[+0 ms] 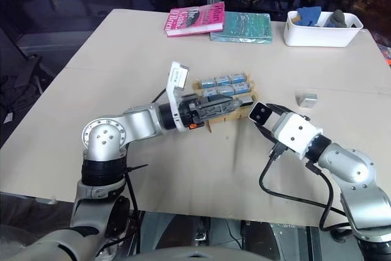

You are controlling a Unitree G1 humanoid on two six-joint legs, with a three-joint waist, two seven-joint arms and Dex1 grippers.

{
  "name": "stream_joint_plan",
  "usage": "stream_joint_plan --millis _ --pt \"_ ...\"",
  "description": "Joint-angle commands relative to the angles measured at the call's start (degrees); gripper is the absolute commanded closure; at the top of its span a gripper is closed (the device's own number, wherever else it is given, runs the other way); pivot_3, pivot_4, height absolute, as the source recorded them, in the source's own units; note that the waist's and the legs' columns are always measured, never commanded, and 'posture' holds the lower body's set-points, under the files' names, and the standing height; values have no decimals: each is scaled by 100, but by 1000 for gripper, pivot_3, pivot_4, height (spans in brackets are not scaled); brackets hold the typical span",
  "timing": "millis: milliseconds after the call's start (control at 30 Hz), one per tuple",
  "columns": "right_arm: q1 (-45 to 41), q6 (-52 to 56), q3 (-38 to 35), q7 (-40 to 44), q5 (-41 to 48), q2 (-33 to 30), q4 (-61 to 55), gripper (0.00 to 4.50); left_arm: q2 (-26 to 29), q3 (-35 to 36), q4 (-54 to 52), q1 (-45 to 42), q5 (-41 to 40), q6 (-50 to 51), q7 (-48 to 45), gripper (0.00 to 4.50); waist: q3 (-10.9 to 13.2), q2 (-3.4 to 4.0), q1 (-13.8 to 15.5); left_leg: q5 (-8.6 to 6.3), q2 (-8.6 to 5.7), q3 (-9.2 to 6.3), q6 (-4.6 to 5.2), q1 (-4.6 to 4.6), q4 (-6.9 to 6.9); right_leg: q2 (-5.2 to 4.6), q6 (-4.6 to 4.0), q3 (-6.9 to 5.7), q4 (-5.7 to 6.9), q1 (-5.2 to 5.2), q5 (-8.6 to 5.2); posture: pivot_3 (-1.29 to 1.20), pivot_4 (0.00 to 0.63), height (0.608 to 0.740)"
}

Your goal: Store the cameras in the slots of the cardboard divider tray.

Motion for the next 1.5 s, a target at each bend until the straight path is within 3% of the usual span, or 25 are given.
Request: stream_joint_plan --millis 33,567,867,1100,1167,1300,1500 --pt "-148 179 -28 -180 111 125 -462 2660 -132 -134 -51 -57 198 -106 53 0 0 0 -2 1 0 0 -1 1 0 1 0 1 1 0 0 0 150 740" --pt "-404 833 143 -414 200 306 -1084 2660 -478 -222 68 -147 640 -237 -130 0 0 0 -3 5 -1 -3 -8 4 1 4 0 1 6 2 0 0 150 740" --pt "-423 842 198 -417 176 302 -1059 2659 -478 -170 73 -180 527 -125 -195 3764 0 0 -4 5 -1 -3 -7 3 1 5 0 1 6 2 0 0 150 740" --pt "-526 1207 146 -287 661 350 -976 2659 -392 -88 66 -206 536 -135 -302 3775 0 0 -3 5 -1 -4 -7 3 1 4 0 1 6 1 0 0 150 740" --pt "-567 1266 39 -325 776 362 -971 1601 -274 -49 98 -249 601 -169 -385 3775 0 0 -3 5 -1 -4 -7 3 1 4 -1 1 6 2 0 0 150 740" --pt "-123 1454 -448 -353 1008 323 -1012 46 331 -83 409 -523 1100 -398 -1001 3775 0 0 7 5 -1 -5 -7 2 1 8 -1 -3 8 1 0 0 150 740" --pt "951 1580 -1734 39 2666 661 -1157 46 1318 -578 1386 -1162 2261 -1058 -2476 3775 1 0 0 4 -6 -4 -5 -1 -3 8 -1 -16 1 1 0 0 150 740"
